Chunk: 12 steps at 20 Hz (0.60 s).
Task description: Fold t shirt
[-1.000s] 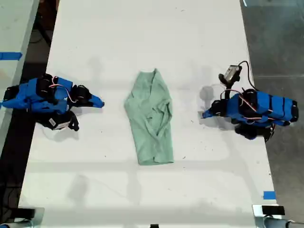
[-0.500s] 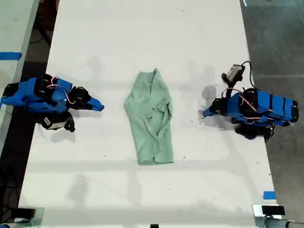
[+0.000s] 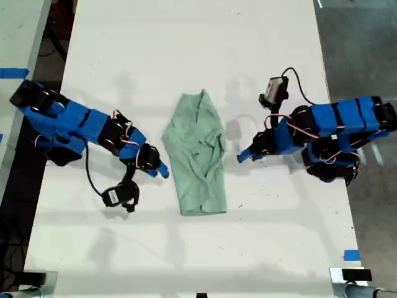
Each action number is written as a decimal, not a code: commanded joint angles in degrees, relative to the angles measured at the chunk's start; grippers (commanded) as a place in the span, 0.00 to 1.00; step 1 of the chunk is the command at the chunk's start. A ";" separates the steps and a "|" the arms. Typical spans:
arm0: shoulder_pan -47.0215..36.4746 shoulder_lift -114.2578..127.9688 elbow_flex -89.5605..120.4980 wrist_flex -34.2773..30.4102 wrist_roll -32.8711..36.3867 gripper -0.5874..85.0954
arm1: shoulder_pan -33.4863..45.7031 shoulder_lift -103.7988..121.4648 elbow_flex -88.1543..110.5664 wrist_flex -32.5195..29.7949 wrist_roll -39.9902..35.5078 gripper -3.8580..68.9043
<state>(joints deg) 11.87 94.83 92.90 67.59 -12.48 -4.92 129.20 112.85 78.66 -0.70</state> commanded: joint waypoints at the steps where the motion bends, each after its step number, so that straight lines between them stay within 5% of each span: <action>1: 2.37 -22.41 -32.26 8.26 0.26 0.17 | -3.52 -12.57 -12.30 0.53 1.14 0.43; 12: 3.69 -40.52 -41.13 -0.70 2.99 0.19 | -10.11 -27.95 -25.14 0.09 3.52 0.44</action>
<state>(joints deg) 14.68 55.11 55.99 68.82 -9.67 -13.89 101.43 92.11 78.66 2.46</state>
